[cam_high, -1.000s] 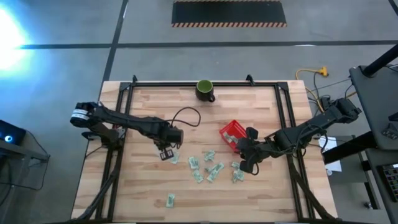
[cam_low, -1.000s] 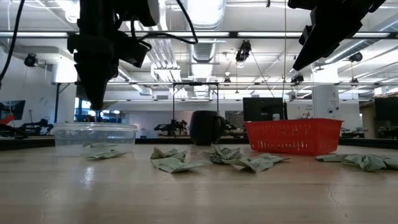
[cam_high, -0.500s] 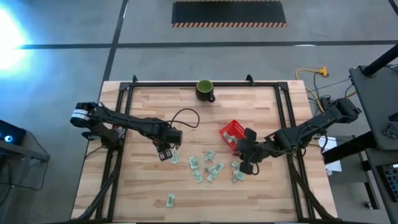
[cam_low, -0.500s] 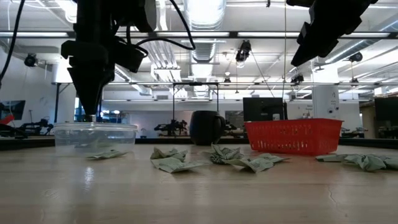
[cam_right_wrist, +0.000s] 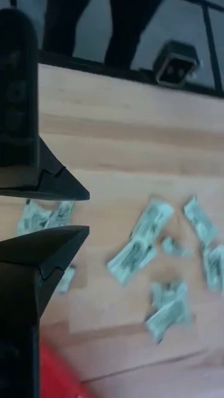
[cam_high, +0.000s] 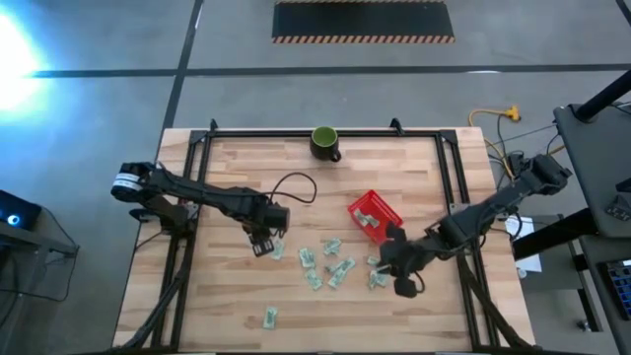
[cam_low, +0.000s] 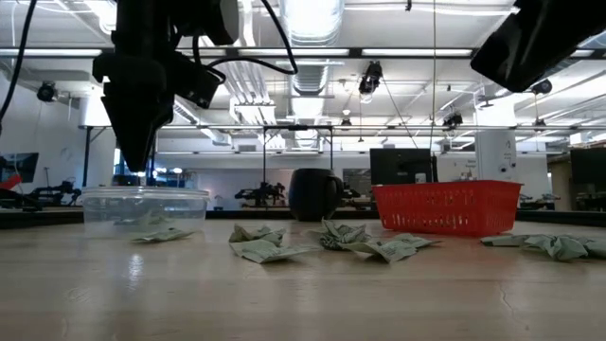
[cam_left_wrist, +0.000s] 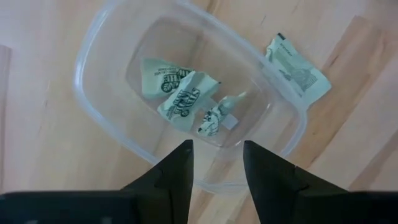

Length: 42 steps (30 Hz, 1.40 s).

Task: Pick and place items into bin
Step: Put the stevia packet into the red basket

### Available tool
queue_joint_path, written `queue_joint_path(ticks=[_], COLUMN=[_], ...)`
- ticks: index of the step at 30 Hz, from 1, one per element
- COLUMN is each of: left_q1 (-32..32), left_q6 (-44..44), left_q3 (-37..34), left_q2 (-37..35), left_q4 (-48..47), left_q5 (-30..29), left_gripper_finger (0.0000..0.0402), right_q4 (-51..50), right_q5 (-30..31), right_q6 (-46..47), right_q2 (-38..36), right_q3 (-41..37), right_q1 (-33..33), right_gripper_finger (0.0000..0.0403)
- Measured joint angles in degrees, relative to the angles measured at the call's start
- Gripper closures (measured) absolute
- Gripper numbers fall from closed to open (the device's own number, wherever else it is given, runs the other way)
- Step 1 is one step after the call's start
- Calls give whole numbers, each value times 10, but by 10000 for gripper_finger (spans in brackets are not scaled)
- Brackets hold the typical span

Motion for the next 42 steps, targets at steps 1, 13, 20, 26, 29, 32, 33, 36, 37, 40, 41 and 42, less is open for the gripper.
queue_joint_path(ticks=[1,13,20,26,29,32,33,36,37,40,41,42], left_q1=[0,-2,-18,-27,-29,-33,-34,-39,-41,-47,-48,-49], left_q6=[0,-4,-29,-60,-80,-101,-105,-119,-120,-122,-122,-124], left_q3=[0,2,2,4,4,4,4,4,4,4,4,4], left_q2=[0,0,-20,-57,-76,-98,-105,-117,-121,-130,-131,-130], left_q4=[3,38,35,40,40,45,45,50,51,58,58,57], left_q5=[0,-10,-5,-6,-7,-8,-8,-12,-15,-21,-22,-22], left_gripper_finger=[279,278,278,278,278,278,278,278,278,278,278,278], right_q4=[10,108,112,109,90,84,84,85,84,83,82,81], right_q5=[0,-41,-34,-24,-22,-11,-8,-3,-3,-3,-3,-3], right_q6=[-12,-96,-85,-93,-100,-103,-104,-103,-103,-103,-103,-102], right_q2=[0,107,160,170,182,196,202,215,219,227,229,230], right_q3=[-4,-14,-6,-3,-4,-4,-4,-4,-4,-4,-4,-4], right_q1=[6,25,24,24,24,24,24,24,24,24,24,24], right_gripper_finger=[335,299,234,196,190,186,186,186,186,186,186,186])
